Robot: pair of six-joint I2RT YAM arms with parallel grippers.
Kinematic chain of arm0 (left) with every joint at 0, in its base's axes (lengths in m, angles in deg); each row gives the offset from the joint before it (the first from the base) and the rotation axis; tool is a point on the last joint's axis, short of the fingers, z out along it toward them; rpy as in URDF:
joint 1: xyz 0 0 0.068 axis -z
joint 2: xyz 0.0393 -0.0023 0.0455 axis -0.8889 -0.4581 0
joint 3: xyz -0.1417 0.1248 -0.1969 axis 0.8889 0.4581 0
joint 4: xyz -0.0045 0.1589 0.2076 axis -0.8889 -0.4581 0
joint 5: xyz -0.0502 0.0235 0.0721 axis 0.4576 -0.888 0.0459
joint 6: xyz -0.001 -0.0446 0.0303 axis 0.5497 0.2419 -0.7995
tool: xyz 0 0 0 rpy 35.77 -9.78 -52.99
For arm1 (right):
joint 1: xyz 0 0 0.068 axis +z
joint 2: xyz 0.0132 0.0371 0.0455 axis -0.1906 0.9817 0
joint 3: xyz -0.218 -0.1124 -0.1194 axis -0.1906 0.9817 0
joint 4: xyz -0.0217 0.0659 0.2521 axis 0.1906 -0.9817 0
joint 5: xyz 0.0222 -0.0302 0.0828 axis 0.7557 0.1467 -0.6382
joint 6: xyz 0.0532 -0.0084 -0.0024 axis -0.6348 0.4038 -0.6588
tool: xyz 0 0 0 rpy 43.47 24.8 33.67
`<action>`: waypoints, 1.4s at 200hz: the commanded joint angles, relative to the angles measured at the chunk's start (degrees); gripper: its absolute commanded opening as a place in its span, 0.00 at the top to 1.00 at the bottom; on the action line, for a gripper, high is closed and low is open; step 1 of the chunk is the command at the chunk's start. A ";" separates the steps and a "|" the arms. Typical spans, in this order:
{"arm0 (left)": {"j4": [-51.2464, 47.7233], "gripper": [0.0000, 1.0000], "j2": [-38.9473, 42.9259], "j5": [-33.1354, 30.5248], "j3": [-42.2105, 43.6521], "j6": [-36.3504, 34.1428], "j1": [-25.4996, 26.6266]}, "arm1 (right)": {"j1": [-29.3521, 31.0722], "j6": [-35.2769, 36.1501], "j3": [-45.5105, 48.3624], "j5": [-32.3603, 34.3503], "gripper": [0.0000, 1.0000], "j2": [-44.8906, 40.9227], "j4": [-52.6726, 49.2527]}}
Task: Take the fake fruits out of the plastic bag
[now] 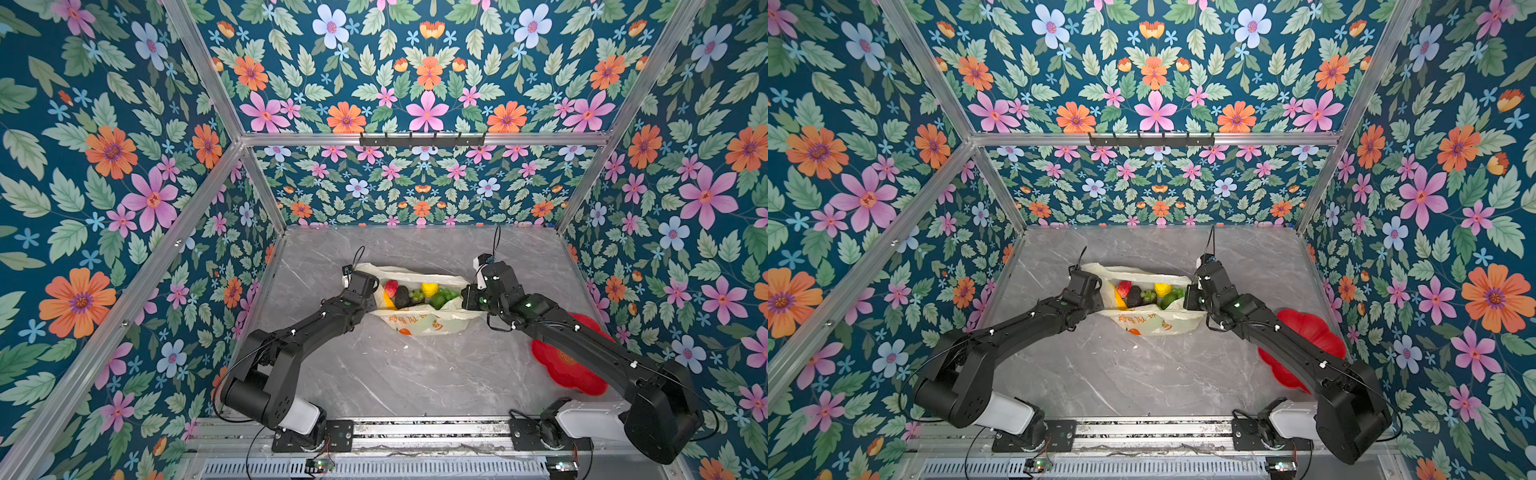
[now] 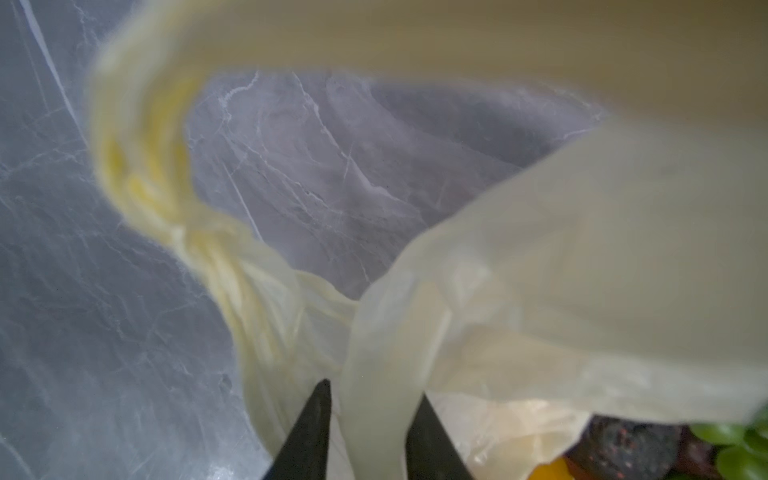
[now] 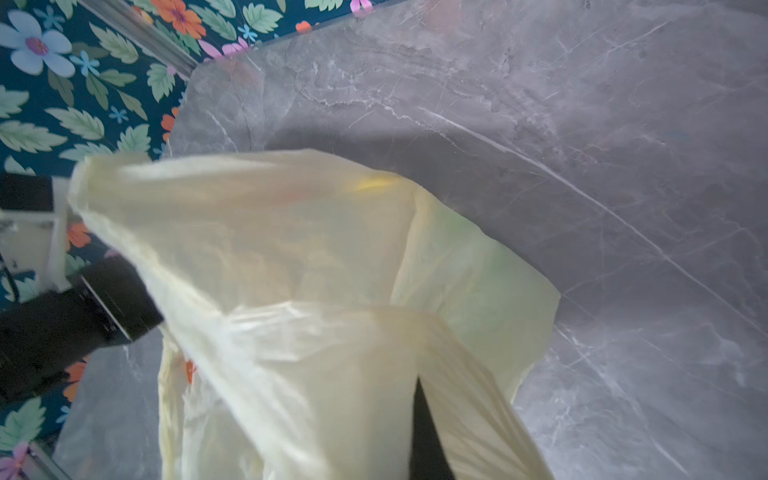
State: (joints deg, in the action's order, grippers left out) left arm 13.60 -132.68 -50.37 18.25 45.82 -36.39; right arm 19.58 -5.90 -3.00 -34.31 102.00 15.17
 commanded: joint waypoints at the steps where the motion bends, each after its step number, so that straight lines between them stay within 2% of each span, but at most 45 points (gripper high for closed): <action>1: 6.09 0.88 2.32 3.41 4.15 -2.49 -0.95 | -3.42 -3.49 -1.01 -9.76 1.00 2.18 6.48; 27: 10.61 1.00 6.67 5.71 11.12 -2.29 -2.90 | -10.02 -6.85 -2.97 -17.74 1.00 6.31 12.54; 53: 14.26 1.00 10.82 8.44 16.84 -1.92 -5.16 | -15.42 -11.89 -6.79 -24.28 1.00 12.96 20.00; 89: 15.81 1.00 13.28 13.53 17.12 -3.60 -4.66 | -14.17 -14.56 -17.49 -28.27 1.00 23.59 23.07; 111: 15.17 1.00 14.50 13.30 16.04 -4.68 -1.98 | -13.11 -13.24 -22.83 -28.80 1.00 26.99 20.31; 128: 15.43 1.00 15.17 12.62 15.99 -4.69 0.52 | -11.73 -9.25 -25.85 -25.95 1.00 27.48 14.23; 132: 15.51 1.00 15.25 12.26 16.07 -4.62 1.33 | -11.53 -8.53 -26.07 -25.15 0.97 27.24 12.88; 141: 15.44 1.00 15.27 11.33 16.08 -4.60 2.92 | -11.42 -7.38 -25.81 -23.43 0.88 26.32 11.16; 150: 15.14 1.00 15.19 10.22 16.08 -4.36 4.40 | -11.45 -6.28 -25.16 -20.74 0.71 24.77 9.08; 160: 14.55 1.00 15.10 8.91 16.08 -3.85 5.75 | -11.42 -4.78 -24.72 -17.32 0.58 23.07 6.22; 177: 13.83 1.00 15.27 8.09 16.58 -1.82 6.77 | -11.27 -2.40 -23.18 -11.41 0.39 18.03 1.53; 198: 14.44 1.00 16.36 7.50 18.17 1.36 7.31 | -11.01 -0.11 -22.28 -4.86 0.27 14.01 -4.92; 215: 14.59 1.00 16.42 8.50 17.81 2.55 7.67 | -10.34 1.00 -21.20 -2.24 0.24 10.31 -8.83; 228: 14.77 1.00 16.49 8.30 17.17 2.69 8.80 | -7.44 2.54 -20.21 2.00 0.23 7.26 -10.87; 245: 15.35 1.00 16.44 7.68 16.54 2.54 10.16 | -0.58 4.27 -21.46 9.23 0.23 5.74 -14.67; 256: 15.59 1.00 16.20 7.59 16.35 2.60 10.46 | 4.11 4.16 -22.81 12.81 0.26 6.32 -16.77; 280: 16.63 1.00 15.80 7.65 16.01 3.06 10.55 | 11.99 4.45 -25.46 15.63 0.29 9.35 -18.02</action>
State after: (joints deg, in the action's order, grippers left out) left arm 28.05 -116.59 -41.89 34.73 47.98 -25.90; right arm 25.81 -2.97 -26.43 -26.73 109.02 1.86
